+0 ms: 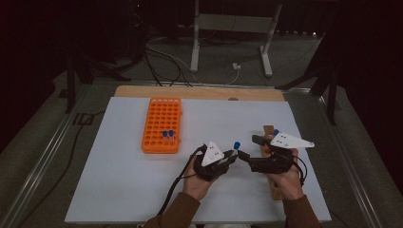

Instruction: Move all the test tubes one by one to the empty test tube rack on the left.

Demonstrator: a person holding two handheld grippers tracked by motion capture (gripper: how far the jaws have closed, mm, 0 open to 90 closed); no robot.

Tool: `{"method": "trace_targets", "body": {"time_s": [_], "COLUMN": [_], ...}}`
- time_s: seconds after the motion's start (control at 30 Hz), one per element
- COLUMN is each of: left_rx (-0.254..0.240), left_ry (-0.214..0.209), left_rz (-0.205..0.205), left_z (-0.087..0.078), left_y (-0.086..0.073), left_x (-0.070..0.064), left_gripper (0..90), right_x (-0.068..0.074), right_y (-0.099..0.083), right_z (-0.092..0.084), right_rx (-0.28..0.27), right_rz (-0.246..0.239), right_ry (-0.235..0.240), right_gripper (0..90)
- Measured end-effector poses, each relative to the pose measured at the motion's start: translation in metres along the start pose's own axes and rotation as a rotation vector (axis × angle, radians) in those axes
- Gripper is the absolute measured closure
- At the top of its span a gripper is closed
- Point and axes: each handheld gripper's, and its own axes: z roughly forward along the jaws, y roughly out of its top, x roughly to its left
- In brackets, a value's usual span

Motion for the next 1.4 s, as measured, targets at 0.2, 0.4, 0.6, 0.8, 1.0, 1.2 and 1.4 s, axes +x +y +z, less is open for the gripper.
{"method": "trace_targets", "body": {"time_s": [0.2,0.4,0.6,0.8,1.0,1.2,1.4], "left_rx": [-0.007,-0.017,-0.031,-0.044,-0.052,-0.058,-0.062], "left_ry": [0.015,0.029,0.047,0.070,0.102,0.131,0.159], "left_rz": [-0.010,-0.019,-0.031,-0.046,-0.061,-0.067,-0.073], "left_z": [-0.007,-0.015,-0.025,-0.035,-0.045,-0.056,-0.066], "left_y": [0.001,0.003,0.004,0.005,0.004,0.002,-0.001], "left_x": [0.006,0.012,0.019,0.027,0.035,0.043,0.051], "left_gripper": [78.2,78.1,78.1,78.1,78.0,78.0,78.0], "right_x": [-0.008,-0.011,-0.014,-0.016,-0.018,-0.019,-0.021], "right_y": [-0.002,-0.003,-0.004,-0.004,-0.003,-0.003,-0.003], "right_z": [-0.003,-0.005,-0.007,-0.010,-0.013,-0.015,-0.017], "right_rx": [-0.010,-0.009,-0.017,-0.022,-0.030,-0.035,-0.042], "right_rz": [0.031,0.039,0.046,0.050,0.053,0.055,0.058], "right_ry": [-0.013,0.000,-0.010,-0.015,-0.020,-0.026,-0.028], "right_gripper": [8.6,2.5,0.0,0.0,0.0,0.0,0.0]}}
